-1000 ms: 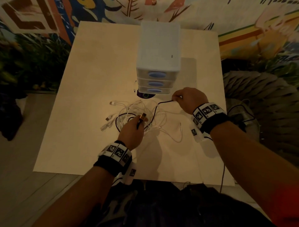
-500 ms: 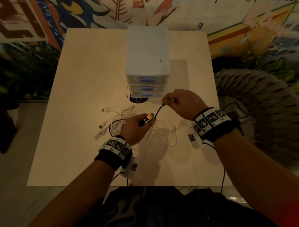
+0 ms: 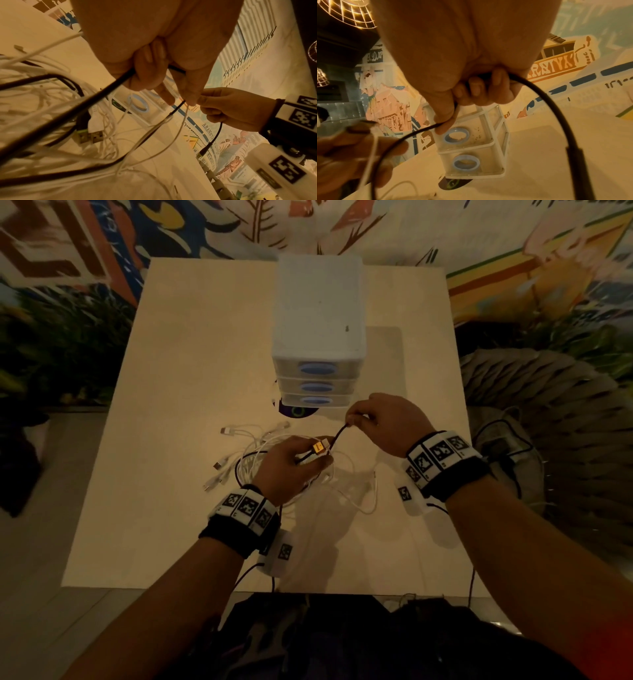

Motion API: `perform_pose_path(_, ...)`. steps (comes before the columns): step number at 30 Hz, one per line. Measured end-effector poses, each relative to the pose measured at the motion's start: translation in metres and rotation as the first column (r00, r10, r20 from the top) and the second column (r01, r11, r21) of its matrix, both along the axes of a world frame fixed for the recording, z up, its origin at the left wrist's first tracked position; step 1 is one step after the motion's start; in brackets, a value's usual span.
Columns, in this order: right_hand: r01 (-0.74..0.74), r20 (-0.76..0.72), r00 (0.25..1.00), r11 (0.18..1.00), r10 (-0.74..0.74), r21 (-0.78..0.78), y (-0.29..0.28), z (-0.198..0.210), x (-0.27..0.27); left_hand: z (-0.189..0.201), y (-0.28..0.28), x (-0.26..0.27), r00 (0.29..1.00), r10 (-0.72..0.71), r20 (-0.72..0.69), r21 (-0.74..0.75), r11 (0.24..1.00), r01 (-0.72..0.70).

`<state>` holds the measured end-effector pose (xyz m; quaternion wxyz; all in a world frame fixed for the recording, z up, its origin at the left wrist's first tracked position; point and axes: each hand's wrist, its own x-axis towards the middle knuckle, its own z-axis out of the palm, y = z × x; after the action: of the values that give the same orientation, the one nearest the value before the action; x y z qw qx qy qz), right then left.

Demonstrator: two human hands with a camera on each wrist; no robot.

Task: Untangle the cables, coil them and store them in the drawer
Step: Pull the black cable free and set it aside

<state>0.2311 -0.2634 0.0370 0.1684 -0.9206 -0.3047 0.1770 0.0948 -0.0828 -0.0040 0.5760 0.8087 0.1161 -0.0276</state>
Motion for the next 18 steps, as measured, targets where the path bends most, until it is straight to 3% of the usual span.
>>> perform_pose_path(9,-0.132,-0.109,0.983,0.984,0.146,0.12,0.009,0.005,-0.015,0.008,-0.003,-0.001,0.994,0.098,-0.044,0.121,0.988,-0.092)
perform_pose_path(15,-0.194,-0.155,0.963,0.968,0.218,0.158,0.002,0.01,-0.022,0.022,-0.004,-0.001,0.982,0.154,-0.106,0.04,0.988,-0.151)
perform_pose_path(18,-0.169,-0.106,0.977,0.977,0.183,0.133,0.009,0.006,-0.037,0.027,-0.008,0.0,0.97,0.213,-0.115,-0.064,0.973,-0.221)
